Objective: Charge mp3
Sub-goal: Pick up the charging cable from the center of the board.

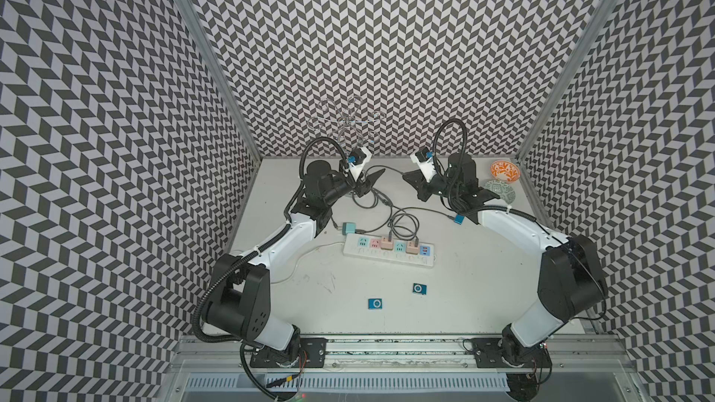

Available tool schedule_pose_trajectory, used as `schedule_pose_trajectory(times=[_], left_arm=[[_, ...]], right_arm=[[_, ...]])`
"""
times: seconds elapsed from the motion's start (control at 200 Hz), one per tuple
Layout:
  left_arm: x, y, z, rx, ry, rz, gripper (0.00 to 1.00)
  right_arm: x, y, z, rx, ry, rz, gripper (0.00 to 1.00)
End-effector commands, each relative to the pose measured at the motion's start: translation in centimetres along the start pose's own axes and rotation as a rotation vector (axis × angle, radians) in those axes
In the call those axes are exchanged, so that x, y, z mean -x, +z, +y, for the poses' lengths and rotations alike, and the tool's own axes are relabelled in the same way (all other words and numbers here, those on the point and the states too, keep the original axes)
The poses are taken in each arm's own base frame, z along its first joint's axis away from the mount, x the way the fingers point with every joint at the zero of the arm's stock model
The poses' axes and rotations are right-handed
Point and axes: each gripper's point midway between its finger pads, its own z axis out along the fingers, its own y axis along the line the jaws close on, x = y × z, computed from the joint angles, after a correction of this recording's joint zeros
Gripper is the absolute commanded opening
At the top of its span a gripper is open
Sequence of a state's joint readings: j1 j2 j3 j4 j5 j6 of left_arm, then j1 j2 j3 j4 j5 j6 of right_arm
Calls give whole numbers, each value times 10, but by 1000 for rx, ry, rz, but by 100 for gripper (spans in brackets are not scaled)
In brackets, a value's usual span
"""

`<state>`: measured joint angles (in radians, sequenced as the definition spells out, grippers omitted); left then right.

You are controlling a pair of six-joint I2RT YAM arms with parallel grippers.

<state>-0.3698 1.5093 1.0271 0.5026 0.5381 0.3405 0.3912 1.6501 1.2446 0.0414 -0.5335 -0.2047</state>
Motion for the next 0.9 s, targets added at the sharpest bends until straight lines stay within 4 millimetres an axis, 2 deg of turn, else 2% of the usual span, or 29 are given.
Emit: schedule_pose_trajectory(times=[0.0, 0.115, 0.34, 0.571, 0.896], left_arm=[[4, -7, -15, -13, 312, -66, 58], [-8, -3, -34, -55, 465, -60, 56], [-19, 12, -51, -90, 628, -59, 56], [-33, 17, -64, -170, 643, -46, 42], [-51, 19, -77, -248, 617, -26, 38]], right_arm=[[2, -6, 21, 141, -12, 13, 0], [-1, -9, 25, 179, -10, 36, 0], [-7, -13, 39, 265, -2, 77, 0], [-8, -20, 55, 354, 3, 92, 0], [-8, -25, 67, 431, 21, 94, 0]])
